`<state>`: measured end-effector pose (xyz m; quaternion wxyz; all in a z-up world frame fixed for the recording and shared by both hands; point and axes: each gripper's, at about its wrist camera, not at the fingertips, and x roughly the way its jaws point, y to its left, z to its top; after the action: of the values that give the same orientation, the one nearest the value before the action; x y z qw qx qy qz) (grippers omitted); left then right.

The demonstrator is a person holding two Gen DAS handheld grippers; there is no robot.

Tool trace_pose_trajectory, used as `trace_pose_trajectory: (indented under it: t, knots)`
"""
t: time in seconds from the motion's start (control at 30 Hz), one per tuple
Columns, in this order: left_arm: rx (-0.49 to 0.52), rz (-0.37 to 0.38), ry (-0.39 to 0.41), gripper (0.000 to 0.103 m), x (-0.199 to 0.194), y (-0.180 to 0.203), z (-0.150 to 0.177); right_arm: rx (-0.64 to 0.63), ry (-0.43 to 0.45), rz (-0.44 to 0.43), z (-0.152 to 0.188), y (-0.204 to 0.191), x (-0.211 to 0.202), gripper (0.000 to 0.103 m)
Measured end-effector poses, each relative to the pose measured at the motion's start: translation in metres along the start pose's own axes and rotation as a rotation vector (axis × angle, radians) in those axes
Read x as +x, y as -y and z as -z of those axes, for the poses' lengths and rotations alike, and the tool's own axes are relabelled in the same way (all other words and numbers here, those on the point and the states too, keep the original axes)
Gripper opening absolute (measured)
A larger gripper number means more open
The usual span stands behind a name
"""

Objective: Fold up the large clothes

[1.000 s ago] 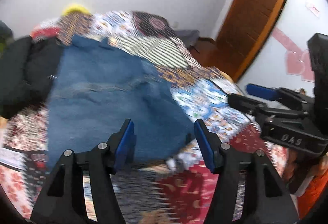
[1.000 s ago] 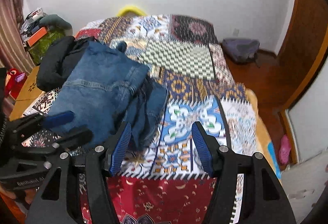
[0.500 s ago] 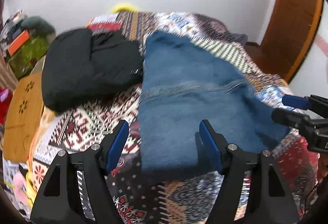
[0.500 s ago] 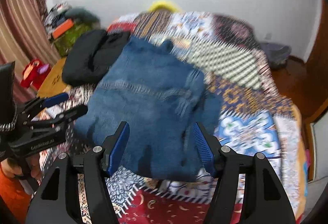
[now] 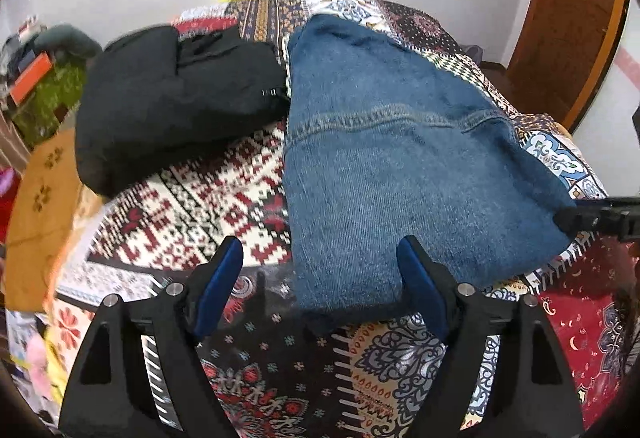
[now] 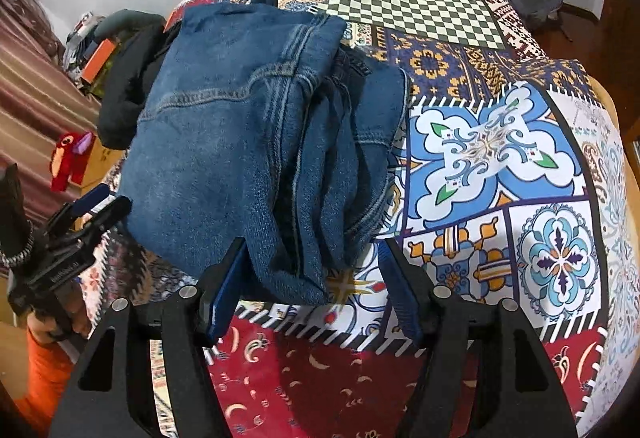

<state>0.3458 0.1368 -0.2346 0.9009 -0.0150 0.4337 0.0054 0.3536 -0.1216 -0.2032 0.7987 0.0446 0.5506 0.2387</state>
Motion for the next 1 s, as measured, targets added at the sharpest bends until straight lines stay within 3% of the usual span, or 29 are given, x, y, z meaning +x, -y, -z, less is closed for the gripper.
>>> trace_pose_trajectory:
  t: [0.27,0.4,0.53,0.6,0.7,0.83,1.0]
  knots:
    - [-0.002,0.021,0.073,0.079,-0.01,-0.007,-0.033,-0.029,0.097,-0.016,-0.04,-0.024,-0.008,0.062]
    - [0.006,0.022,0.071,0.079,0.0,-0.014,-0.052,0.041,0.043,-0.074,-0.058,-0.019,0.016,0.062]
    - [-0.01,0.047,0.032,0.079,0.019,-0.024,-0.062,0.067,-0.022,-0.03,-0.066,-0.011,0.045,0.062]
    - [-0.038,0.114,-0.019,0.079,0.035,-0.033,-0.064,0.057,-0.054,-0.014,-0.066,-0.007,0.057,0.062]
    - [-0.111,0.286,-0.111,0.079,0.061,-0.048,-0.062,0.033,-0.071,0.007,-0.065,0.001,0.061,0.062]
    - [-0.224,0.443,-0.2,0.08,0.092,-0.07,-0.061,0.039,-0.085,0.026,-0.063,0.017,0.061,0.083]
    - [-0.305,0.54,-0.267,0.082,0.117,-0.082,-0.06,0.13,-0.162,-0.089,-0.065,0.043,0.075,0.087]
